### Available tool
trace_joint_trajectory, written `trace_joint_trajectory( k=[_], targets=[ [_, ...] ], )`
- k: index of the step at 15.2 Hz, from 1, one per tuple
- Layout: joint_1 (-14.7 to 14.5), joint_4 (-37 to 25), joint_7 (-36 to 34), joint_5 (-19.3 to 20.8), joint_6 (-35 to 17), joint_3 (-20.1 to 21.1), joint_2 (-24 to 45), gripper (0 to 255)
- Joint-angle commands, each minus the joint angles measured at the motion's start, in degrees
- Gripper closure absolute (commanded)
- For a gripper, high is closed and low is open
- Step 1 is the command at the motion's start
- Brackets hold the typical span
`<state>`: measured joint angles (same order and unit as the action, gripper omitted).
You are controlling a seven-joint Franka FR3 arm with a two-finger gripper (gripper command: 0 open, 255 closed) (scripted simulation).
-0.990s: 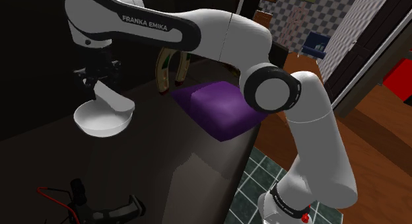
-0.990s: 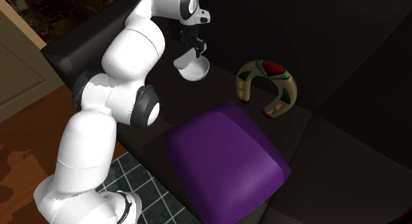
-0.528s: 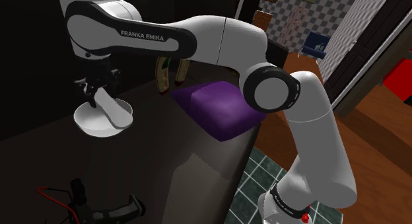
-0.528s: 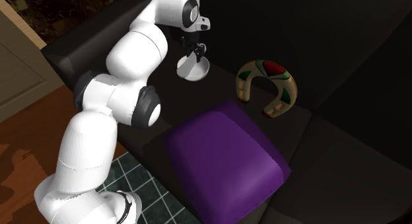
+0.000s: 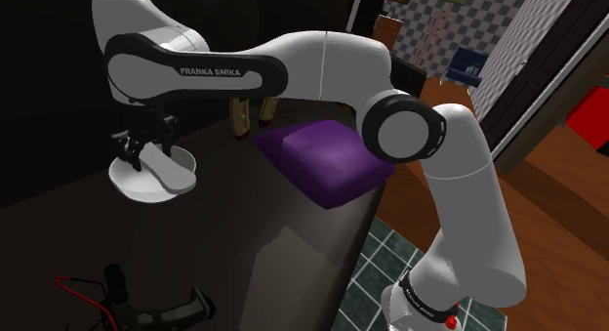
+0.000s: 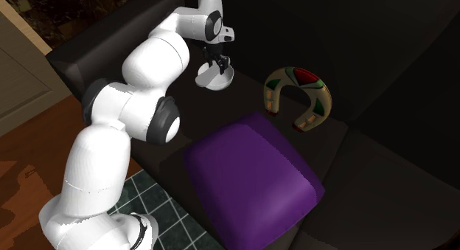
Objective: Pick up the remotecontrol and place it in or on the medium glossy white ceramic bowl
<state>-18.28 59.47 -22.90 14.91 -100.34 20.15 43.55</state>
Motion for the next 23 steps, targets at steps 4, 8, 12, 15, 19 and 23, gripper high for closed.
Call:
trace_joint_trajectory(
  k=[4,8,12,15,19,23],
  targets=[
    [0.01,0.11,0.00,0.01,-0.21,0.00,0.07,255],
    [0.01,0.10,0.00,0.01,-0.20,0.00,0.07,0],
    [0.02,0.12,0.00,0.01,-0.21,0.00,0.06,0],
    [-1.25,-7.26,0.64,-0.04,6.15,-0.04,0.87,0],
    [-1.74,-9.84,0.85,0.02,8.09,-0.12,1.44,0],
    [-1.74,-9.85,0.85,0.02,8.09,-0.12,1.44,0]
  ],
)
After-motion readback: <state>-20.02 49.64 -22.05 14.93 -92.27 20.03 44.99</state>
